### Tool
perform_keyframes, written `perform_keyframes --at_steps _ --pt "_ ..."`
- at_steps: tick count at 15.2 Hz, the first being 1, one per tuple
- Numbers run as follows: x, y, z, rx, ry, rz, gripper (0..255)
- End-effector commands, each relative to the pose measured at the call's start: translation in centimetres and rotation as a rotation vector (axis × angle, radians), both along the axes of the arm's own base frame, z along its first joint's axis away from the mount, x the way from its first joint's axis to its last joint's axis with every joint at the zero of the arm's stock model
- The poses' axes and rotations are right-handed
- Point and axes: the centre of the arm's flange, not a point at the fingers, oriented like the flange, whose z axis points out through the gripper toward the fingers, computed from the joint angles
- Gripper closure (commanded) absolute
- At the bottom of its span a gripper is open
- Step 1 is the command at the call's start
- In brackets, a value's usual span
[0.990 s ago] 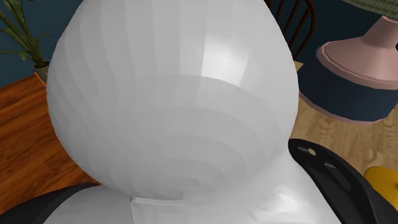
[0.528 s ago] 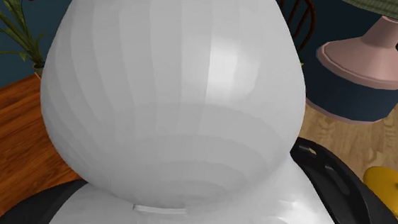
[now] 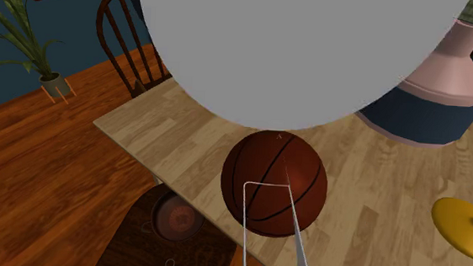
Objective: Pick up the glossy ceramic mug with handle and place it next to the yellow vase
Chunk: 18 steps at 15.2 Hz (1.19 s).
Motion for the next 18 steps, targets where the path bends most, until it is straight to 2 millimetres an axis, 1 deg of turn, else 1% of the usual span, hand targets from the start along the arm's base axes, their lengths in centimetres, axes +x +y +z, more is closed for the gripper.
perform_keyframes --at_steps 1,18 --pt "-2.2 -1.5 -0.1 0.0 0.0 0.001 255" --pt "-20.4 -14.6 -0.1 0.0 0.0 0.001 255"
